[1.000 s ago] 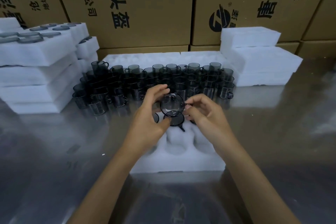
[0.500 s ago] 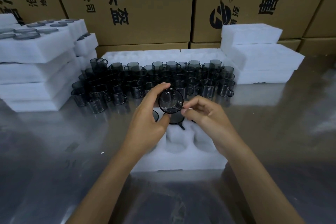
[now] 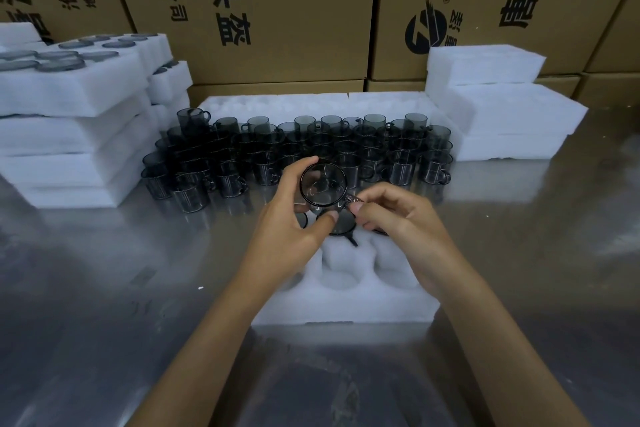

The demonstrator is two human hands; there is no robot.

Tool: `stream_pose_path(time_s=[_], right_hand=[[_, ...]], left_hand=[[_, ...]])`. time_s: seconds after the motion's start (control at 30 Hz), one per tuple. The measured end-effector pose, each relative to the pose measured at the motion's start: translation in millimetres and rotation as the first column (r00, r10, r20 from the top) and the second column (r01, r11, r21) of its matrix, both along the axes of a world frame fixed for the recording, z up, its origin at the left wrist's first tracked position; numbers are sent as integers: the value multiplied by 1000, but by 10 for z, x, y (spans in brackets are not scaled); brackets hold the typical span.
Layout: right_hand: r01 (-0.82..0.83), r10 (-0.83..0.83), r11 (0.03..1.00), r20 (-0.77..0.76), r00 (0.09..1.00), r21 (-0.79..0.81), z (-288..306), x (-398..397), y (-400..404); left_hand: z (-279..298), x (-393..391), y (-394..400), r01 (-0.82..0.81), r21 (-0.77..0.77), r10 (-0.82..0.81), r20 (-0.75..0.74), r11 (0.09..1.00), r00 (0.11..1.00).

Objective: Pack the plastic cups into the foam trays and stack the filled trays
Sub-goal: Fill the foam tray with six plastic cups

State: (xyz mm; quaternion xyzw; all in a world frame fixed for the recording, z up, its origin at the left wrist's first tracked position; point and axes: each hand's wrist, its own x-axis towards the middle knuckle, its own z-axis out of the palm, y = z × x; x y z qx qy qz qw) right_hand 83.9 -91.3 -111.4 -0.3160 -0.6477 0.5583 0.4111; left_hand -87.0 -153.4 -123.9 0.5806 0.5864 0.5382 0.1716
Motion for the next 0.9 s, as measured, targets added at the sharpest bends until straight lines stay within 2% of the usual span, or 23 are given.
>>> stream_pose_path(time_s=[0.17, 0.33, 0.5, 0.67, 0.77, 0.9], right_hand=[[24, -26, 999, -48, 998, -38, 15, 9, -6], [56, -63, 992, -65, 996, -110, 33, 3, 4], [81, -97, 984, -93, 991, -157, 35, -15, 5], [20, -25, 994, -51, 998, -104, 39, 10, 1], [-63, 64, 997, 26, 998, -36, 49, 22, -32], [-89, 89, 996, 65, 994, 7, 55, -37, -96]], left_hand=[[4, 5, 5, 23, -44, -20, 65, 999, 998], [73, 35, -36, -36, -80, 47, 138, 996, 989], [121, 31, -47, -34, -49, 44, 229, 998, 972], [180, -49, -84, -23, -65, 36, 208, 998, 977], [242, -142, -144, 23, -109, -2, 195, 994, 981], [356, -317, -228, 100, -167, -64, 209, 981, 976]])
